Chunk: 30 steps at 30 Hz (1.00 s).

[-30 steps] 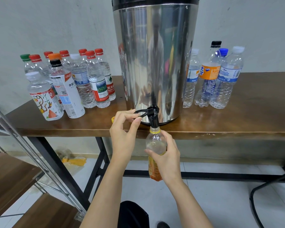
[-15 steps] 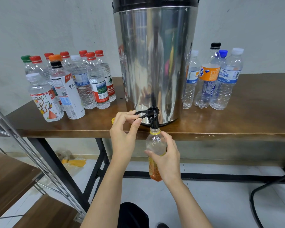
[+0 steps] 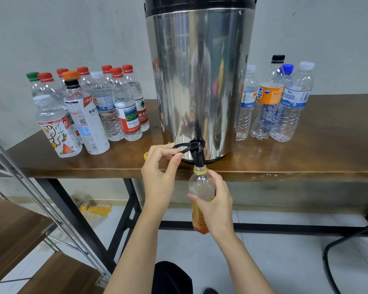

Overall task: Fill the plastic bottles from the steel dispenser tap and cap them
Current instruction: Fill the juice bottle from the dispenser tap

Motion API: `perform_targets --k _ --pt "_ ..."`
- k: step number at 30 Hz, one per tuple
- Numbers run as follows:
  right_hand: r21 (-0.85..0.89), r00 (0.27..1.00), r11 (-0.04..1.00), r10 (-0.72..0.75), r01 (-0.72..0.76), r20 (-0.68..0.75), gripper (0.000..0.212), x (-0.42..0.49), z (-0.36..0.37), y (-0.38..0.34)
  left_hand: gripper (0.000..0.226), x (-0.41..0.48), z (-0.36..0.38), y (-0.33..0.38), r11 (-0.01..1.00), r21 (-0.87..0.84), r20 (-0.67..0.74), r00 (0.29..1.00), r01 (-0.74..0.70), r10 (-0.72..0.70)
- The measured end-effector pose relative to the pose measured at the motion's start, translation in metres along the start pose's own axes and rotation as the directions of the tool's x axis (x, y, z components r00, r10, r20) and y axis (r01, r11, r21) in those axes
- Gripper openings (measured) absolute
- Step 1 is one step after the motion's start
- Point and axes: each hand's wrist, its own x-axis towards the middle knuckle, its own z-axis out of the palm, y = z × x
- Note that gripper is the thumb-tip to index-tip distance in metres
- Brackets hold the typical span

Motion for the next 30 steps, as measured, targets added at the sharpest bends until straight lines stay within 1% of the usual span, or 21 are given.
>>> perform_targets --k 15,30 --pt "0.004 1.000 1.000 -0.001 0.001 -0.011 0.073 0.0001 -0.0001 0.0016 0.028 0.0001 0.0007 0.0023 1.000 -0.024 -0.006 1.000 0.010 -0.010" --pt "0.010 1.000 1.000 0.003 -0.003 0.004 0.073 0.0000 0.0006 -0.0005 0.026 0.0001 -0.0007 0.0013 1.000 -0.011 -0.001 1.000 0.005 -0.005"
